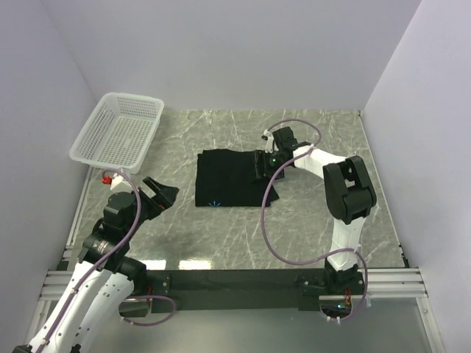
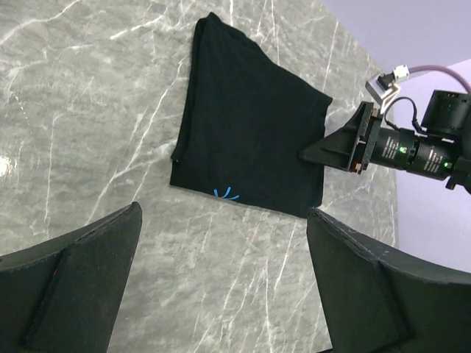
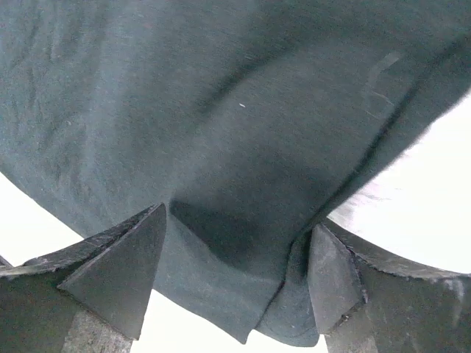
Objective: Fold and stack the t-shirts
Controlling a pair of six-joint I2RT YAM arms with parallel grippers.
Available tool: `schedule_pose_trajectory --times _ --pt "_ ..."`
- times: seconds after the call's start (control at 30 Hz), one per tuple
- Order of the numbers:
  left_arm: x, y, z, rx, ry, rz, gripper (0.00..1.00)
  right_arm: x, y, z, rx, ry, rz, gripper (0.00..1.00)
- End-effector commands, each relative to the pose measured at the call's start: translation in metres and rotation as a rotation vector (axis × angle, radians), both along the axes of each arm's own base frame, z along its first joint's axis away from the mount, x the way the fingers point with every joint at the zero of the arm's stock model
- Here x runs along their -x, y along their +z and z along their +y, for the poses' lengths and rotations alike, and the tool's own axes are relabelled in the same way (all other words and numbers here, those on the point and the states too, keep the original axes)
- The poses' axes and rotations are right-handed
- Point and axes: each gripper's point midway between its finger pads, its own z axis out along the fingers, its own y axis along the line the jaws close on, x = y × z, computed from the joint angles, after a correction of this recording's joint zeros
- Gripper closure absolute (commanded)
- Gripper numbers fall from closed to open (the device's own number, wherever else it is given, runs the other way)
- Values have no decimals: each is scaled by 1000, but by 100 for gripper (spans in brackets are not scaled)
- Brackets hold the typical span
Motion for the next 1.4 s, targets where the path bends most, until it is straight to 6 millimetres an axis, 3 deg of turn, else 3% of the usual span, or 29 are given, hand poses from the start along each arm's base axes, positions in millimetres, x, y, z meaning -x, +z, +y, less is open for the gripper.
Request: schedule_pose_trajectory --times 0.0,0.13,0.23,0.47,0.63,0.73,0.83,0.97,1.0,1.1,1.37 --pt "-2 14 -2 0 -18 -38 0 5 -17 4 54 -13 35 21" --pt "-1 12 -4 7 -23 -37 1 -3 -23 -7 121 -50 32 27" --pt "-1 7 -4 14 -24 -31 1 -3 -28 -6 120 -48 50 38" --pt "1 6 -4 24 -21 -27 1 2 -29 3 52 -10 83 74" --pt "0 7 -4 20 -20 -27 0 -7 -13 2 -45 11 84 100" --pt "0 6 -4 19 -20 -21 1 -23 4 -8 -107 -21 51 100" --pt "-1 6 -5 22 -22 -17 1 -49 19 -37 -137 -108 2 100" --pt "-3 3 -6 19 -24 -11 1 -82 30 -101 -150 -277 -49 100" --pt "-4 3 -7 16 -25 -10 0 -89 34 -108 -155 -302 -67 100" --pt "-6 -1 -8 13 -31 2 1 -106 39 -158 -139 -430 -108 100" --pt "-10 -6 -13 10 -49 14 1 -140 49 -265 21 -700 -238 100"
